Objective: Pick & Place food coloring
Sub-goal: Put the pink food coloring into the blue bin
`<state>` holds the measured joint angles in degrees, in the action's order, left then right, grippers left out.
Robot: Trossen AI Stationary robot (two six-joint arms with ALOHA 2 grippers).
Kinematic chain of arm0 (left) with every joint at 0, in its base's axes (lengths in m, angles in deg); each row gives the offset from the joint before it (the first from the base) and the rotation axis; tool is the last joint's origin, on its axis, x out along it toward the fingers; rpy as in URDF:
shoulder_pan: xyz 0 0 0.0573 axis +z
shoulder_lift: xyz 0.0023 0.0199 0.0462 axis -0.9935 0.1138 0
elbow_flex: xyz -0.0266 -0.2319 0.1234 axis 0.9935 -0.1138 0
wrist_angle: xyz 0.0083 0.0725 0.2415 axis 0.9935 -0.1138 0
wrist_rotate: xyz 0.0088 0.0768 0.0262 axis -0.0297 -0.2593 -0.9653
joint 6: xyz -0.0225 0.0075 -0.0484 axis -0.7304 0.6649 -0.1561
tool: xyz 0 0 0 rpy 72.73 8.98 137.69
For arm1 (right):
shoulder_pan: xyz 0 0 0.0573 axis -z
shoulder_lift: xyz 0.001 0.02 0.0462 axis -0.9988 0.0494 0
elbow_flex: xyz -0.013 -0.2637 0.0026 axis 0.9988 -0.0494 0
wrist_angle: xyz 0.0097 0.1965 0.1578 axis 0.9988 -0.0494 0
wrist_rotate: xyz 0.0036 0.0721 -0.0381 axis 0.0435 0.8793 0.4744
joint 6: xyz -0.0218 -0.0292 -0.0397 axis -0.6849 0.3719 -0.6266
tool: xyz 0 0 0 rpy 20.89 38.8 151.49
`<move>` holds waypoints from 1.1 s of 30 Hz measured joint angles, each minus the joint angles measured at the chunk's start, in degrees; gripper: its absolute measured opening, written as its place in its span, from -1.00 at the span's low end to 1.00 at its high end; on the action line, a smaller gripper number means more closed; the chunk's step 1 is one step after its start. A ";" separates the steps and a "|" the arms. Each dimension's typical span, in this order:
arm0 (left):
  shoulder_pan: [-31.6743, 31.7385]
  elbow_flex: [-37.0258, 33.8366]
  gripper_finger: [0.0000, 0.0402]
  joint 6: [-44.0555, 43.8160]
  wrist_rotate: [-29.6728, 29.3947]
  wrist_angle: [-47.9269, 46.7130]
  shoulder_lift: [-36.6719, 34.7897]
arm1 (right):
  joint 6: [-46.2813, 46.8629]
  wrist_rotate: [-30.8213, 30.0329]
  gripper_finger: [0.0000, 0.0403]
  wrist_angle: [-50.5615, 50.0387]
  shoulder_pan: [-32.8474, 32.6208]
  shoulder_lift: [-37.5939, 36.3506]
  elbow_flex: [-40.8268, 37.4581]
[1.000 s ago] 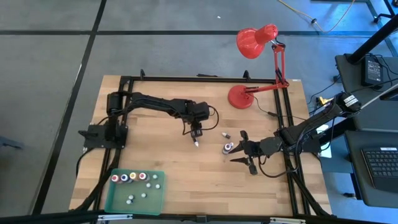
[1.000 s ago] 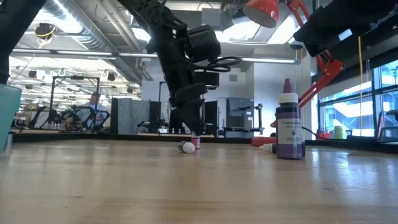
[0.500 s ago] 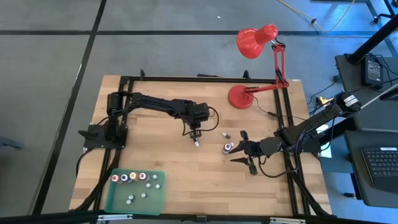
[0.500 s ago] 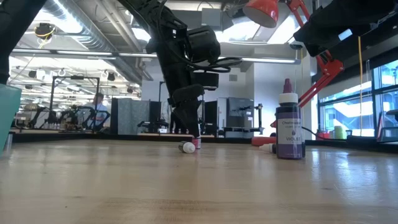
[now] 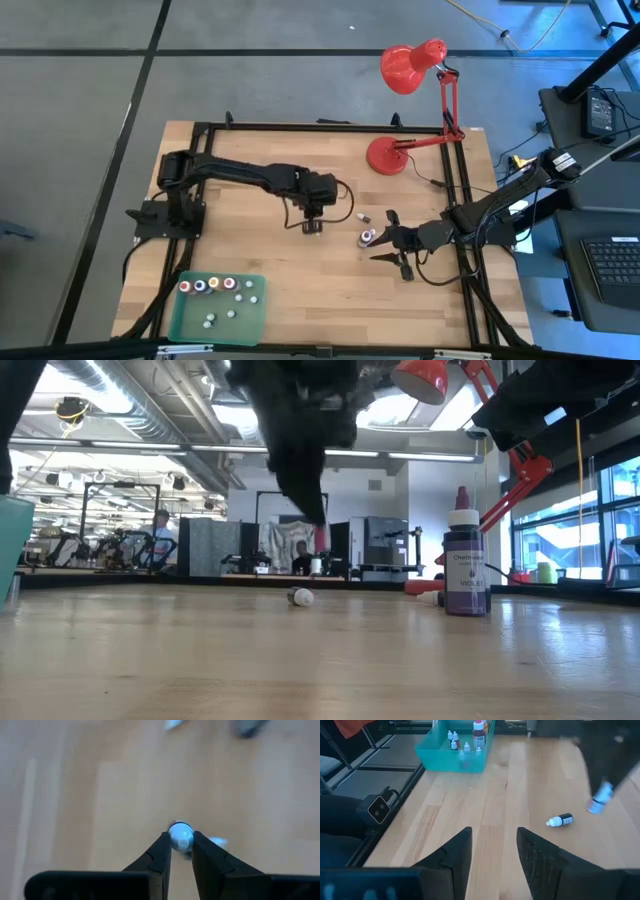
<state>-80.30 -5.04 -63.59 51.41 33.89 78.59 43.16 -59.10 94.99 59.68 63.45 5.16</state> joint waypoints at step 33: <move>-53.65 1.66 -0.72 -78.50 -11.60 -14.99 -4.64 | -0.04 -0.53 -0.22 0.87 -0.02 0.02 0.00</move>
<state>-133.95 -3.38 -142.09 39.80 18.91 73.95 43.13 -59.63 95.87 59.66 63.47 5.16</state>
